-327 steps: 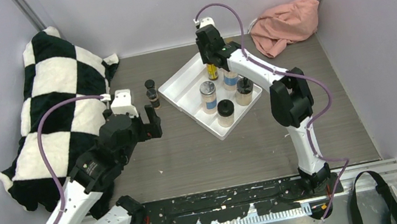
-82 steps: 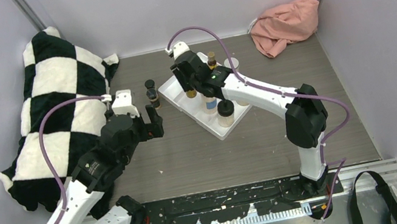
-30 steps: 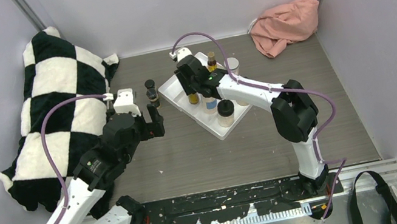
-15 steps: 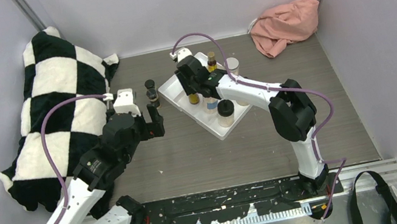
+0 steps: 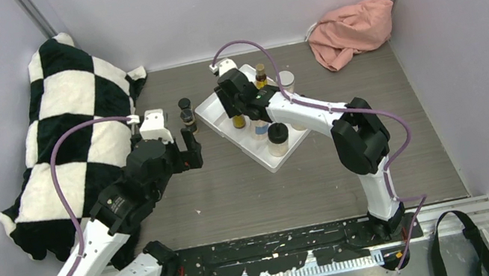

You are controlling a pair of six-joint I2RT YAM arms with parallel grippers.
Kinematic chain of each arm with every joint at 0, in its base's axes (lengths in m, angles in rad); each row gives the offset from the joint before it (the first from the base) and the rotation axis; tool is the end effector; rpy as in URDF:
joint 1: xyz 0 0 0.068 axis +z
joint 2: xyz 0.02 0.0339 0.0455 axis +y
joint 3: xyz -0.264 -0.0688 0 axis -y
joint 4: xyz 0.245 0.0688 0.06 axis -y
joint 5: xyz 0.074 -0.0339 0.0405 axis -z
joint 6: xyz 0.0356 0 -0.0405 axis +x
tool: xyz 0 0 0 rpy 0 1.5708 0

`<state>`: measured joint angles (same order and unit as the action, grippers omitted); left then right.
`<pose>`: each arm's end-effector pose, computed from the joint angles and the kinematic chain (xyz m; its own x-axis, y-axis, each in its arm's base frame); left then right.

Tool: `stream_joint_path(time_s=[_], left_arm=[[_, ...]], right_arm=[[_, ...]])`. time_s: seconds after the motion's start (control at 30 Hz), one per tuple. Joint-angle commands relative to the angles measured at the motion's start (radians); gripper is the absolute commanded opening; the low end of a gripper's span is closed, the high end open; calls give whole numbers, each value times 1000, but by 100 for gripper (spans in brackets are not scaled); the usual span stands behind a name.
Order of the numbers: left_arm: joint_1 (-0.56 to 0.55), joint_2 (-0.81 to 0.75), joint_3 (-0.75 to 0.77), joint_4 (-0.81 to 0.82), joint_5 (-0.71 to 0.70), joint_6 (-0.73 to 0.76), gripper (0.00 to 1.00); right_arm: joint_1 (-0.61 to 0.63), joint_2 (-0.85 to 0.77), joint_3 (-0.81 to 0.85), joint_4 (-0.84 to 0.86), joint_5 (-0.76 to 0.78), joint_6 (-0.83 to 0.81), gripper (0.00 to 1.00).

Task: Organize the condiment bottles
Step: Place the bottle in the storage box.

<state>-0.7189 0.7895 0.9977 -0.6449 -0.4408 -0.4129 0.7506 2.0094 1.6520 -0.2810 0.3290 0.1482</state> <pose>0.1286 -0.0924 0.3654 -0.4138 -0.1201 -0.9024 0.1513 0.9684 -0.1983 0.3509 0.3116 0.2588 -0.4983 -0.2737 -0.8227 -0.3864 0.9195 -0.0718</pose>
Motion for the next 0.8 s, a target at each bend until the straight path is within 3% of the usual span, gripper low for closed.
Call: stream_joint_path(time_s=[0.0, 0.13, 0.77], left_arm=[[-1, -7, 1, 37, 8, -10, 95], [-1, -7, 3, 37, 7, -12, 95], [-1, -3, 8, 39, 4, -9, 95]], right_arm=[[-3, -34, 10, 19, 18, 9, 56], [-3, -35, 21, 16, 12, 8, 62], [-3, -38, 82, -2, 0, -7, 64]])
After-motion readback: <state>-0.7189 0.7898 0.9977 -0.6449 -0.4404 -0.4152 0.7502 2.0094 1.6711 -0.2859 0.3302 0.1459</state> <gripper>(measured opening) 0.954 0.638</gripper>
